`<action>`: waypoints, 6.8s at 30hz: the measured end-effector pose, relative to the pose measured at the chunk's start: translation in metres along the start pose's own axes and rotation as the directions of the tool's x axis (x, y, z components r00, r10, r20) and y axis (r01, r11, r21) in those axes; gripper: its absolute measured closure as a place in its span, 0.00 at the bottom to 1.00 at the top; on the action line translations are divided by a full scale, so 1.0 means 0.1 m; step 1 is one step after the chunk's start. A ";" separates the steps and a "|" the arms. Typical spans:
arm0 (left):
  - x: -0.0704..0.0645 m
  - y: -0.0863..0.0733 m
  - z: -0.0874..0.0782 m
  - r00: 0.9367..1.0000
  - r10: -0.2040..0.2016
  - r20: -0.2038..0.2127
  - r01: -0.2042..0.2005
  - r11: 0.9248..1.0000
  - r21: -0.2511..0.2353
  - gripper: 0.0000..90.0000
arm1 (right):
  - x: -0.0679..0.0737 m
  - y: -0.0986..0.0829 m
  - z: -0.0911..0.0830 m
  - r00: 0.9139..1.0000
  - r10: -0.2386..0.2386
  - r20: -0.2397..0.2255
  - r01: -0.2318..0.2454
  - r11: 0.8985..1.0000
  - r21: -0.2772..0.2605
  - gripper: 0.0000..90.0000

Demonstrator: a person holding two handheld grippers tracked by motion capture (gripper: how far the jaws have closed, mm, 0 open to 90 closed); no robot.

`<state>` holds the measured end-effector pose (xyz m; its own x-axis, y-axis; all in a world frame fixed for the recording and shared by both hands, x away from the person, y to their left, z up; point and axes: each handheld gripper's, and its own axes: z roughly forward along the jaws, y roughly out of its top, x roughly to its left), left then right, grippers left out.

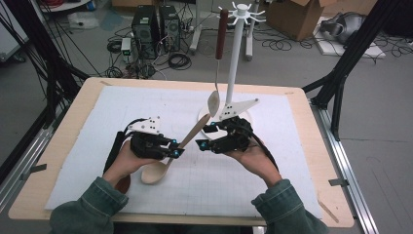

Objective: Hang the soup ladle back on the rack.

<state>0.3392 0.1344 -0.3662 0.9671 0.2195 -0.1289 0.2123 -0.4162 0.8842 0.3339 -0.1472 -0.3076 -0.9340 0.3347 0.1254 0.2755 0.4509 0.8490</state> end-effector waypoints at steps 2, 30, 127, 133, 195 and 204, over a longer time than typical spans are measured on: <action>0.00 0.00 0.00 1.000 -0.004 -0.005 0.004 1.000 -0.002 0.86 | 0.01 0.01 0.02 1.000 0.006 0.001 -0.006 1.000 -0.008 0.48; 0.02 0.01 0.02 0.995 -0.061 0.081 0.062 0.998 -0.002 0.76 | 0.04 0.14 0.15 0.996 0.027 -0.086 -0.031 0.998 -0.054 0.78; -0.24 -0.04 -0.55 0.978 -0.063 -0.200 0.027 0.984 -0.178 0.47 | -0.14 0.29 -0.12 0.999 0.012 0.031 -0.006 0.984 -0.179 0.86; -0.22 -0.13 -0.72 0.968 -0.083 -0.237 0.038 0.981 -0.188 0.40 | -0.27 0.35 -0.27 0.999 0.013 0.049 -0.004 0.985 -0.174 0.86; -0.14 -0.42 -1.03 0.945 -0.125 -0.304 0.064 0.977 -0.202 0.33 | -0.92 0.85 -0.79 0.984 0.131 0.120 -0.098 0.963 -0.253 0.83; -0.13 -0.42 -1.03 0.945 -0.125 -0.303 0.064 0.977 -0.203 0.33 | -0.93 0.80 -0.79 0.979 0.148 0.141 -0.101 0.951 -0.292 0.82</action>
<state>0.3031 0.2401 -0.3554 0.8447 0.5265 -0.0963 0.2409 -0.2133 0.9468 0.4245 -0.2074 -0.2105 -0.8414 0.5110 0.1757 0.2902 0.1529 0.9447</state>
